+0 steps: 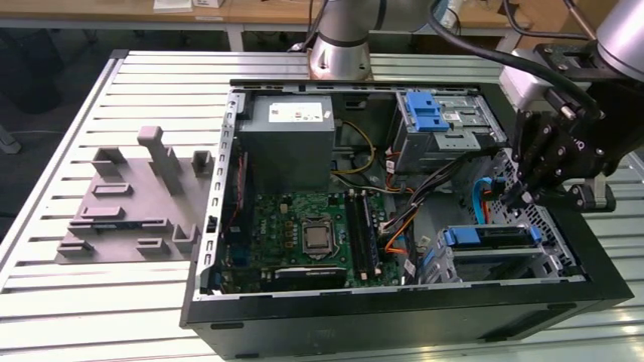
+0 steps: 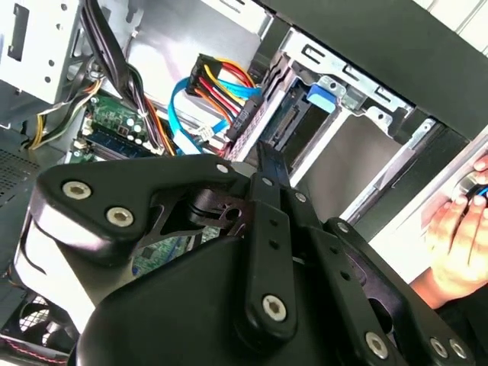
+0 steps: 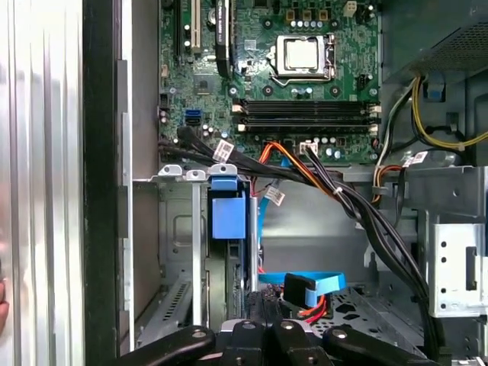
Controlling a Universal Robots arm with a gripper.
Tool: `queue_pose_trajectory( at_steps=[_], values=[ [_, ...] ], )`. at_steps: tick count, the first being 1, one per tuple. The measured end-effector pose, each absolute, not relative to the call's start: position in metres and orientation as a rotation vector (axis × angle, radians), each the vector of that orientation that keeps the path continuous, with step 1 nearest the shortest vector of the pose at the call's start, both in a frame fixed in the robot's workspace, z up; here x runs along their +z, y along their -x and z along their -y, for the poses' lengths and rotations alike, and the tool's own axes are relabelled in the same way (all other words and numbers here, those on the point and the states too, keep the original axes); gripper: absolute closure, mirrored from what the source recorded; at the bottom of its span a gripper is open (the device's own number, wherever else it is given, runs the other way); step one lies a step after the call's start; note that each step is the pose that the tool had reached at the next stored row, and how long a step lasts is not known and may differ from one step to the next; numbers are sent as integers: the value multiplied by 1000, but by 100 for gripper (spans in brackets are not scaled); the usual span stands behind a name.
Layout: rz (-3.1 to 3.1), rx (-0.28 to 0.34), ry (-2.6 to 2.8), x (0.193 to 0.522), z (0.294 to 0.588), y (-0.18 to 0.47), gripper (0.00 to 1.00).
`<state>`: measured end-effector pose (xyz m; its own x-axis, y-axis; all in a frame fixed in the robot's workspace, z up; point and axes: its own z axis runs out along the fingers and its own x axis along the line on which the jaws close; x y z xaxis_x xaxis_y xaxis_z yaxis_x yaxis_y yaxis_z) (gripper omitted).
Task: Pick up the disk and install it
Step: 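Insert the first disk wire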
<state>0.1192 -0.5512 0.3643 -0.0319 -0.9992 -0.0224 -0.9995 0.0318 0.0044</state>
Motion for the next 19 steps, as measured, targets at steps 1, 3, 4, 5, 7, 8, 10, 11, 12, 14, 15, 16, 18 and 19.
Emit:
queue_pose_trajectory(
  at_steps=[1,3,4,5,7,8,10,11,12,14,15,16,18,19],
  values=[
    [-2247,29,2177,364,551,-120,89],
    [-2247,29,2177,364,549,-124,89],
    [-2247,29,2177,364,548,-126,89],
    [-2247,29,2177,364,547,-128,89],
    [-2247,29,2177,364,545,-130,89],
    [-2246,29,2177,364,544,-130,89],
    [-2245,29,2179,364,541,-130,89],
    [-2243,29,2181,364,539,-130,89],
    [-2242,29,2182,364,537,-130,89],
    [-2239,29,2185,364,533,-130,89],
    [-2238,29,2186,364,533,-130,89],
    [-2238,29,2186,364,533,-130,89],
    [-2237,29,2187,364,533,-130,89],
    [-2237,29,2187,364,533,-130,89]
  ],
)
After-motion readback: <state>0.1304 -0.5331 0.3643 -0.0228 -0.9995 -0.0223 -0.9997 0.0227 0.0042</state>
